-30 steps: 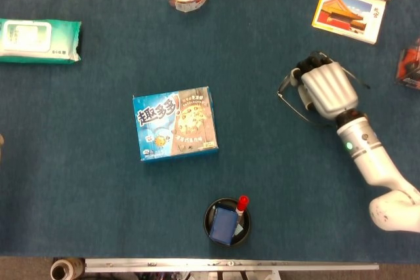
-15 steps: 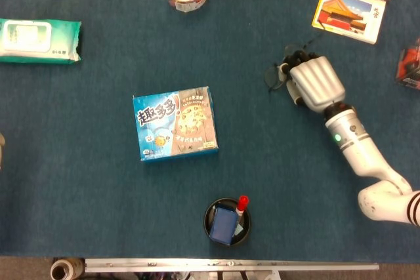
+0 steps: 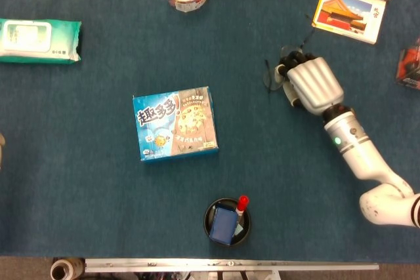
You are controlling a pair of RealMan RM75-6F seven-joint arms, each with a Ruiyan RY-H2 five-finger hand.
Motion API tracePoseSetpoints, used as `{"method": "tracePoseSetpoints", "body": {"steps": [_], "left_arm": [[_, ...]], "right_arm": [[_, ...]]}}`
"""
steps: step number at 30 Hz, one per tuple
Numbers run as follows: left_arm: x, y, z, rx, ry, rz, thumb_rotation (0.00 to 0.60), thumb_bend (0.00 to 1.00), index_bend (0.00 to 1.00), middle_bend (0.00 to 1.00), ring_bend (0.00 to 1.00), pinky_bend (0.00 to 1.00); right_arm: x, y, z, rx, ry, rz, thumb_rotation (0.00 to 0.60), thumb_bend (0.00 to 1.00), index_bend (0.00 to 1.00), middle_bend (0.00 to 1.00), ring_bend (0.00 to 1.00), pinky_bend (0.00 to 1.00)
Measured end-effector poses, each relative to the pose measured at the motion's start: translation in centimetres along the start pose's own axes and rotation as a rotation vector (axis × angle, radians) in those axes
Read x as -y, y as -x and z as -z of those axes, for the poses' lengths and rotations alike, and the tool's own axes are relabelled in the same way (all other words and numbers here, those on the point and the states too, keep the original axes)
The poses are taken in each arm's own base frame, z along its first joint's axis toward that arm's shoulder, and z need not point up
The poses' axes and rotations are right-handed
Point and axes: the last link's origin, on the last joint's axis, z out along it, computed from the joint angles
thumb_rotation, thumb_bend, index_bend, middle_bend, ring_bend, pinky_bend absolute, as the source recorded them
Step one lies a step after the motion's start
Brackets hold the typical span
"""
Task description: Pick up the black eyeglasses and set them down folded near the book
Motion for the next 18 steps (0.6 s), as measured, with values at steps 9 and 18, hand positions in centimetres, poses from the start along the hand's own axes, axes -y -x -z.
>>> {"method": "tracePoseSetpoints", "body": {"steps": [9, 18], "left_arm": [[0.0, 0.2, -0.1, 0.006, -0.001, -0.008, 0.600, 0.48, 0.52, 0.45, 0.37, 0.46], [-0.1, 0.3, -0.1, 0.015, -0.005, -0.011, 0.600, 0.48, 0.52, 0.45, 0.37, 0.46]], "right_arm": [[1.7, -2.4, 2.0, -0.058, -0.064, -0.017, 0.600, 0.54, 0.48, 0.37, 0.24, 0.39], [3.1, -5.3, 4.4, -0.134, -0.123, 0.002, 0.600, 0.54, 0.48, 0.37, 0.24, 0.39]]}}
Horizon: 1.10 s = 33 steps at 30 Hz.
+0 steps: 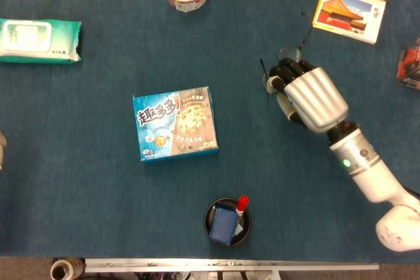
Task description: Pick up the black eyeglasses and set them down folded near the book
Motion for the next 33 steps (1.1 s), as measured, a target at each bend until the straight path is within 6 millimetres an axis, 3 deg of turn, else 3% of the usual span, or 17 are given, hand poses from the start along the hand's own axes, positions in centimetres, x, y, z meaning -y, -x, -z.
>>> {"method": "tracePoseSetpoints", "body": {"steps": [8, 14, 19, 27, 33], "left_arm": [[0.0, 0.0, 0.0, 0.000, 0.000, 0.003, 0.600, 0.48, 0.52, 0.45, 0.37, 0.46], [0.0, -0.1, 0.0, 0.000, 0.000, 0.005, 0.600, 0.48, 0.52, 0.45, 0.37, 0.46], [0.0, -0.2, 0.1, -0.003, 0.000, 0.010, 0.600, 0.48, 0.52, 0.45, 0.37, 0.46], [0.0, -0.3, 0.1, -0.004, 0.003, 0.015, 0.600, 0.48, 0.52, 0.45, 0.37, 0.46], [0.0, -0.3, 0.2, -0.005, 0.006, 0.017, 0.600, 0.48, 0.52, 0.45, 0.37, 0.46]], "right_arm": [[0.9, -1.3, 0.8, -0.050, -0.039, 0.017, 0.600, 0.52, 0.48, 0.37, 0.24, 0.39], [1.4, -1.3, 0.7, -0.070, -0.080, 0.013, 0.600, 0.42, 0.48, 0.36, 0.23, 0.39], [1.6, -1.0, 0.4, -0.060, -0.105, -0.019, 0.600, 0.41, 0.48, 0.36, 0.23, 0.40], [1.5, 0.2, 0.0, 0.039, -0.140, -0.067, 0.600, 0.42, 0.31, 0.25, 0.16, 0.28], [1.0, 0.7, -0.4, 0.093, -0.148, -0.097, 0.600, 0.42, 0.28, 0.23, 0.14, 0.25]]}}
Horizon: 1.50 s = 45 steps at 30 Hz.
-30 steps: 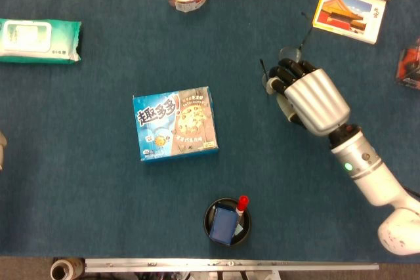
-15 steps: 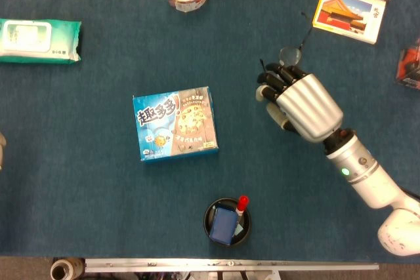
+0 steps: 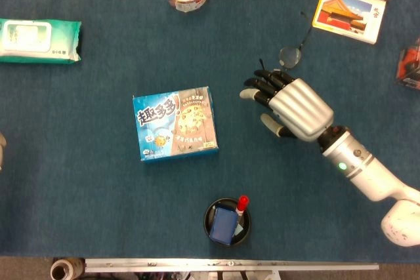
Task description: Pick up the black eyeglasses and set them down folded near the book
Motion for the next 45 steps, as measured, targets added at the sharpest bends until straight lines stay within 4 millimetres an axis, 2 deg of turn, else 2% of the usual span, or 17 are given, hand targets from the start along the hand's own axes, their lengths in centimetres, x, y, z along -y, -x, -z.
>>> {"method": "tracePoseSetpoints", "body": {"steps": [8, 19, 38, 45], "left_arm": [[0.0, 0.0, 0.0, 0.001, 0.001, 0.000, 0.600, 0.48, 0.52, 0.45, 0.37, 0.46], [0.0, 0.0, 0.0, 0.004, -0.001, -0.002, 0.600, 0.48, 0.52, 0.45, 0.37, 0.46], [0.0, 0.1, 0.0, 0.009, -0.001, -0.006, 0.600, 0.48, 0.52, 0.45, 0.37, 0.46], [0.0, 0.2, -0.1, 0.011, -0.001, -0.007, 0.600, 0.48, 0.52, 0.45, 0.37, 0.46]], "right_arm": [[-0.9, 0.1, -0.2, -0.006, 0.019, 0.001, 0.600, 0.42, 0.28, 0.23, 0.14, 0.25], [-1.1, -0.3, 0.0, -0.018, 0.025, 0.006, 0.600, 0.42, 0.28, 0.23, 0.14, 0.25], [-4.2, -0.6, 1.0, -0.015, 0.151, 0.026, 0.600, 0.42, 0.28, 0.23, 0.14, 0.25], [-4.6, -0.8, 1.2, -0.022, 0.164, 0.031, 0.600, 0.42, 0.28, 0.23, 0.14, 0.25]]}}
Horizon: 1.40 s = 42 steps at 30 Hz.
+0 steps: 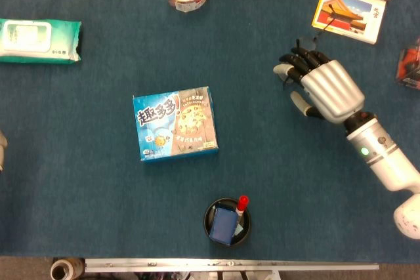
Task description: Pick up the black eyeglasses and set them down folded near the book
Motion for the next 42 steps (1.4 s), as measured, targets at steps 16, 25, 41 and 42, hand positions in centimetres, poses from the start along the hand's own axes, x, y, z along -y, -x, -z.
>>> {"method": "tracePoseSetpoints", "body": {"steps": [16, 25, 41, 42], "left_arm": [[0.0, 0.0, 0.0, 0.000, -0.002, -0.002, 0.600, 0.48, 0.52, 0.45, 0.37, 0.46], [0.0, -0.1, 0.1, -0.003, -0.001, 0.000, 0.600, 0.48, 0.52, 0.45, 0.37, 0.46], [0.0, 0.0, 0.0, 0.001, -0.001, -0.003, 0.600, 0.48, 0.52, 0.45, 0.37, 0.46], [0.0, 0.0, 0.0, 0.001, -0.002, -0.002, 0.600, 0.48, 0.52, 0.45, 0.37, 0.46]], "right_arm": [[-2.5, 0.2, 0.6, 0.021, 0.087, 0.012, 0.600, 0.42, 0.28, 0.23, 0.14, 0.25], [-3.8, 0.9, 0.7, 0.049, 0.125, 0.017, 0.600, 0.42, 0.28, 0.23, 0.14, 0.25], [-3.4, 0.9, 0.7, 0.056, 0.102, 0.005, 0.600, 0.42, 0.28, 0.23, 0.12, 0.24], [-3.3, 0.9, 0.7, 0.055, 0.099, 0.004, 0.600, 0.42, 0.28, 0.23, 0.12, 0.24]]}}
